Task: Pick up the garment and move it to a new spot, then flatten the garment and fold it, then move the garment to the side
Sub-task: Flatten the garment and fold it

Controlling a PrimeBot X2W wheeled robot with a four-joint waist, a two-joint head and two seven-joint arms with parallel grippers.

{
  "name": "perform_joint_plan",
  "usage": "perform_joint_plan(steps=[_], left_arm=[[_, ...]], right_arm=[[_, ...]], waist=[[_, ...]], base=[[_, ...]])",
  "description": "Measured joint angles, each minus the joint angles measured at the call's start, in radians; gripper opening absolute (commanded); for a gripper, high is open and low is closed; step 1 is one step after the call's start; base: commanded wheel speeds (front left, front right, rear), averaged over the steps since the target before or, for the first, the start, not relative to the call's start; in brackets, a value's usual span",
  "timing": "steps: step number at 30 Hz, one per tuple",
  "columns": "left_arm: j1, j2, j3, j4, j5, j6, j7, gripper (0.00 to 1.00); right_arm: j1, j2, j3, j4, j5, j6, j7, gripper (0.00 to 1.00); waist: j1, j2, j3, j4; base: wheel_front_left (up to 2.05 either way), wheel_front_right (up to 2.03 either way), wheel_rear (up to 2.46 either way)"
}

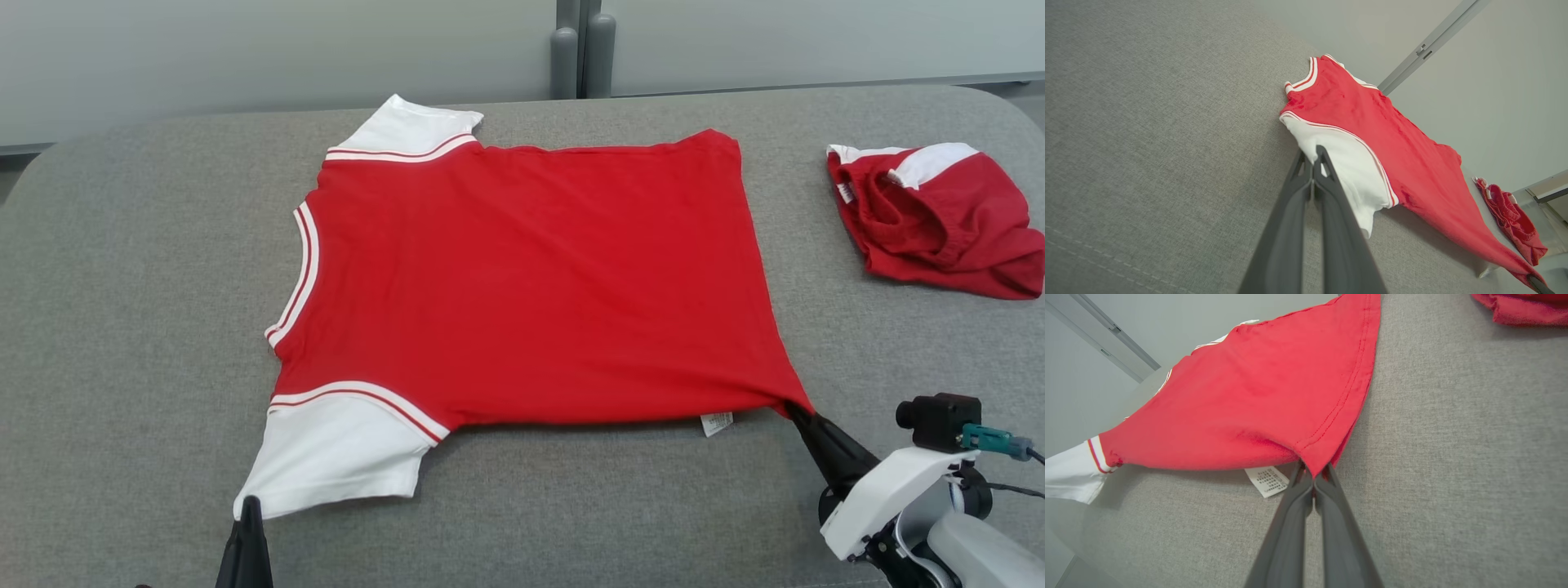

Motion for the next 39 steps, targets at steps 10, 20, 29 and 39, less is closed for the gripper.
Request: perform_joint_plan(steps=[10,20,29,39], left_arm=[[0.025,0.001,0.011,0.021,0.021,0.010,-0.004,0.00],[0.047,0.002,0.000,0.038,0.021,0.012,-0.004,0.00],[0.077,0.002,0.000,0.083,0.021,0.014,0.006,0.00],[0.062,0.003,0.000,0.190,0.032,0.022,0.037,0.00]], right_arm=[[0.023,0.007,0.032,-0.007,-0.002,0.009,0.000,0.00],[0.062,0.008,0.018,-0.010,-0.002,0.010,0.000,0.00],[0.072,0.017,0.027,0.012,-0.002,0.010,0.000,0.27],[0.066,0.066,0.057,0.087,-0.016,0.010,0.000,0.31]], waist=[[0.0000,0.0000,0.000,-0.043],[0.0000,0.0000,-0.007,-0.056],[0.0000,0.0000,-0.030,-0.045],[0.0000,0.0000,-0.045,-0.046]], base=[[0.00,0.00,0.00],[0.00,0.00,0.00],[0.00,0.00,0.00],[0.00,0.00,0.00]])
